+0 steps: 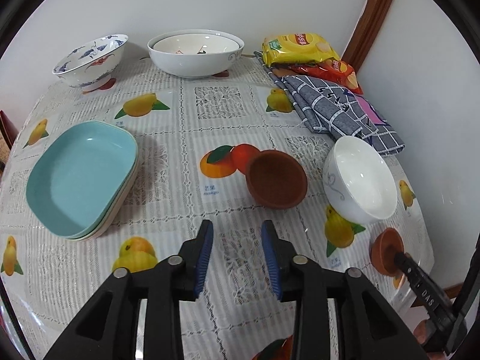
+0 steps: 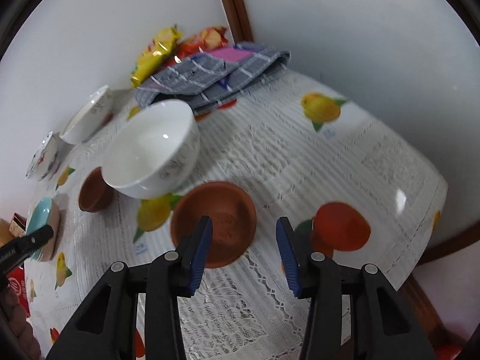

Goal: Organize plates and bowls
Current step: 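Move the right gripper to a brown clay bowl while the left gripper approaches another, then close each gripper on the rim of its brown clay bowl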

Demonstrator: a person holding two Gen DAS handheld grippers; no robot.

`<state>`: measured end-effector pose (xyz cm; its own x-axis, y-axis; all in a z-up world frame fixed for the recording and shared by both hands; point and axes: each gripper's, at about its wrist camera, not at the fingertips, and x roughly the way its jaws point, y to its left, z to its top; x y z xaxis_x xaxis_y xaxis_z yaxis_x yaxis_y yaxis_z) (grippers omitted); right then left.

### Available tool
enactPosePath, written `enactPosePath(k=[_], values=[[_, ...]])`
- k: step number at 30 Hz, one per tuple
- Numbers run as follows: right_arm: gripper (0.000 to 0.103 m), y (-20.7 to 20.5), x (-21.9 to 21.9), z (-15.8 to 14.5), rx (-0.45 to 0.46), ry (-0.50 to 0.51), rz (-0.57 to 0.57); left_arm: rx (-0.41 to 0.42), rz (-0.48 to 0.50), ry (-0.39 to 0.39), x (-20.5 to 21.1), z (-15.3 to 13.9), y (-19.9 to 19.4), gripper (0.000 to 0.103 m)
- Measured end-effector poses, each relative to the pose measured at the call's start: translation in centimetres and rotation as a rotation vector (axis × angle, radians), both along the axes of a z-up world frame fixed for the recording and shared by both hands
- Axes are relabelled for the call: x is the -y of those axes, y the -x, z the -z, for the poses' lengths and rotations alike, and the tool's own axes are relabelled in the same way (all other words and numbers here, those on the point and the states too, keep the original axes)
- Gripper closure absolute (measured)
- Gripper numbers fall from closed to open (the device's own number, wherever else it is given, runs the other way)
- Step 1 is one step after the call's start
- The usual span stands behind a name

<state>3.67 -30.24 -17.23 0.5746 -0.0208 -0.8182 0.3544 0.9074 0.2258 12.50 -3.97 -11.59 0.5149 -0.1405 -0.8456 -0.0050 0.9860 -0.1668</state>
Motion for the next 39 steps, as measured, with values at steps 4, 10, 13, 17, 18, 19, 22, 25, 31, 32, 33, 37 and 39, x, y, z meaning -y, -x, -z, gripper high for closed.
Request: enactPosePath(k=[4, 10, 13, 17, 18, 19, 22, 25, 31, 32, 33, 37, 39], values=[[0.062, -0.5, -0.2, 0.7, -0.021, 0.008, -0.017, 0.004, 0.0, 0.005, 0.5, 0.5, -1.5, 0.069], [0.063, -1.5, 0.0, 2.1, -0.062, -0.002, -0.009, -0.008, -0.005, -0.009, 1.1, 1.7, -3.9, 0.069], [0.063, -1.3, 0.2, 2.0, -0.048, -0.008, -0.004, -0.016, -0.009, -0.012, 1.3, 2.4, -4.9, 0.069], [0.063, -1.4, 0.3, 2.0, -0.043, -0.013, -0.001, -0.034, 0.009, -0.014, 2.0, 3.3, -6.0, 0.069], [0.063, -1.5, 0.3, 2.0, -0.044, -0.014, 0.0, -0.038, 0.009, -0.018, 2.2, 3.5, -6.3, 0.07], [0.063, -1.5, 0.3, 2.0, -0.042, -0.019, 0.003, -0.039, 0.008, -0.017, 2.2, 3.7, -6.4, 0.07], [0.063, -1.4, 0.6, 2.0, -0.033, -0.034, 0.016, -0.045, 0.006, -0.002, 2.2, 4.3, -6.9, 0.07], [0.063, -1.4, 0.9, 1.9, -0.024, -0.056, 0.034, -0.065, 0.017, -0.004, 2.5, 5.1, -7.4, 0.07], [0.063, -1.8, 0.8, 1.9, -0.048, -0.038, 0.019, -0.067, 0.013, 0.009, 2.5, 5.5, -7.7, 0.07], [0.063, -1.9, 0.7, 1.9, -0.055, -0.026, 0.015, -0.065, 0.015, 0.011, 2.5, 5.5, -7.6, 0.07], [0.062, -2.1, 0.5, 1.9, -0.063, -0.013, 0.009, -0.064, 0.016, 0.01, 2.5, 5.5, -7.6, 0.07], [0.062, -2.3, 0.3, 1.9, -0.073, 0.012, 0.004, -0.055, 0.01, -0.008, 2.8, 5.5, -7.6, 0.072], [0.062, -2.3, 0.3, 1.9, -0.061, 0.008, 0.006, -0.049, 0.004, -0.017, 2.8, 5.5, -7.6, 0.075]])
